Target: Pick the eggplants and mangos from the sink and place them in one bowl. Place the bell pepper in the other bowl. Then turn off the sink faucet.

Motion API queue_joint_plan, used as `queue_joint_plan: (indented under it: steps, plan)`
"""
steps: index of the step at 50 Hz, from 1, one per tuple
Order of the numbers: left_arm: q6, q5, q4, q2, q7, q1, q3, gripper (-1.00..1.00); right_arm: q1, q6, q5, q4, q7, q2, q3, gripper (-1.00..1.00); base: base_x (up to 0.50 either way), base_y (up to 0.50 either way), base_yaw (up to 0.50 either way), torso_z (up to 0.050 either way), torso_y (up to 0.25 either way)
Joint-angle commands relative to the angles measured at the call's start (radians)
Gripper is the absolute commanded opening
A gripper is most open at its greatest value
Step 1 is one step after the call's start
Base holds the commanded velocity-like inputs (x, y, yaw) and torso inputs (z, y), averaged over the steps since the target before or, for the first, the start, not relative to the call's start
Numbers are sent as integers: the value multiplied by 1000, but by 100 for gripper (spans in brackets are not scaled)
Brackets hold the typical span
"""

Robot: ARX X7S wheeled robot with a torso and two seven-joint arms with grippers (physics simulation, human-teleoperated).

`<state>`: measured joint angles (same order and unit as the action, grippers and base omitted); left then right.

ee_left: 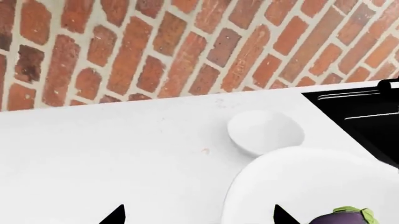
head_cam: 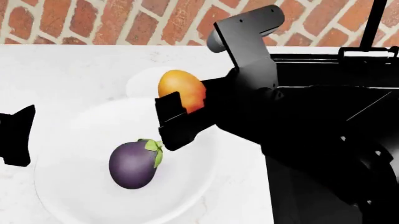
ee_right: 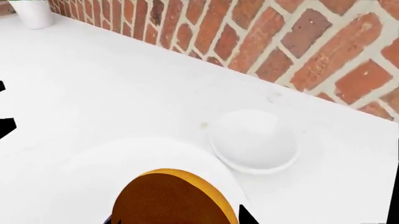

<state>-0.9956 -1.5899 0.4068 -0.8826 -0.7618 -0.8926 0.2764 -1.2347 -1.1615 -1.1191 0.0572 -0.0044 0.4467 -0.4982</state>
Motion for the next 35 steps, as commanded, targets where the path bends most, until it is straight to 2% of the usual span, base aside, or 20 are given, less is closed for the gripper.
queue_joint_plan:
  steps: [1, 6, 19, 31, 35]
  plan:
    - [95, 21, 77, -82, -44, 129, -113, 100, -71, -34, 10, 84, -104, -92, -80, -100, 0, 0, 0, 0, 0]
    - [131, 25, 83, -100, -31, 193, -151, 100, -69, -13, 28, 140, -143, -118, -108, -100, 0, 0, 0, 2, 0]
    - [164, 13, 85, -97, 1, 248, -177, 100, -71, 84, 123, 256, -241, -183, -204, -100, 0, 0, 0, 0, 0]
    - [166, 26, 69, -108, 22, 252, -182, 100, -77, 127, 181, 330, -326, -225, -291, -100, 0, 0, 0, 0, 0]
    - [150, 18, 57, -99, 12, 209, -164, 100, -77, 137, 184, 341, -330, -230, -293, -100, 0, 0, 0, 0, 0]
